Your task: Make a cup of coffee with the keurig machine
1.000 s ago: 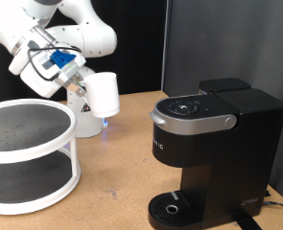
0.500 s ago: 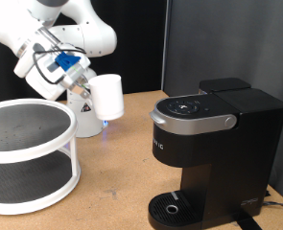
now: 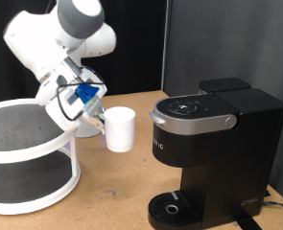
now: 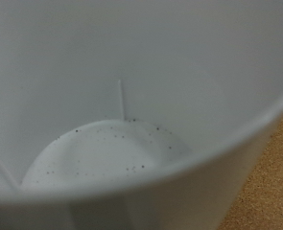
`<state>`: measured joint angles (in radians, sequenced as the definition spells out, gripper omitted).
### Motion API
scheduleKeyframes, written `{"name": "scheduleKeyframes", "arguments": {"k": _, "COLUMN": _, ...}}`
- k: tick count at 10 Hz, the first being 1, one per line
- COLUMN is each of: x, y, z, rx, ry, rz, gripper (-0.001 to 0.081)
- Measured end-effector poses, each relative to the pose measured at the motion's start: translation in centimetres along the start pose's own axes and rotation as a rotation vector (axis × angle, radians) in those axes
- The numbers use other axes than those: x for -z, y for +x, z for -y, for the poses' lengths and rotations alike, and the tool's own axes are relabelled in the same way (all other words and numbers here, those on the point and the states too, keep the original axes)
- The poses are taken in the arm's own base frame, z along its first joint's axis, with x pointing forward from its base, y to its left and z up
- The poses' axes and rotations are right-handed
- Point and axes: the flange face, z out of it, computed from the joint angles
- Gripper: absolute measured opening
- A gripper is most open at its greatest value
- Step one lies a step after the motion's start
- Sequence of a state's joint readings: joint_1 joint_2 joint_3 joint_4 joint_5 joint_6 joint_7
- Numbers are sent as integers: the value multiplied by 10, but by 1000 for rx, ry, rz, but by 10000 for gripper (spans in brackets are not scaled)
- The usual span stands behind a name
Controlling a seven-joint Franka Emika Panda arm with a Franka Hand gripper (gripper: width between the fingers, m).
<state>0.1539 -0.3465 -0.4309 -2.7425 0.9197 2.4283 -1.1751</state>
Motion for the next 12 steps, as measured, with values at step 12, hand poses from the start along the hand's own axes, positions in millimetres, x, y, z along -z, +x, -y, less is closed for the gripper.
{"name": "scheduleKeyframes", "arguments": {"k": 12, "x": -116, "y": -23, "z": -27, "rx": -15, "ry": -62, "rz": -9, "gripper": 67}}
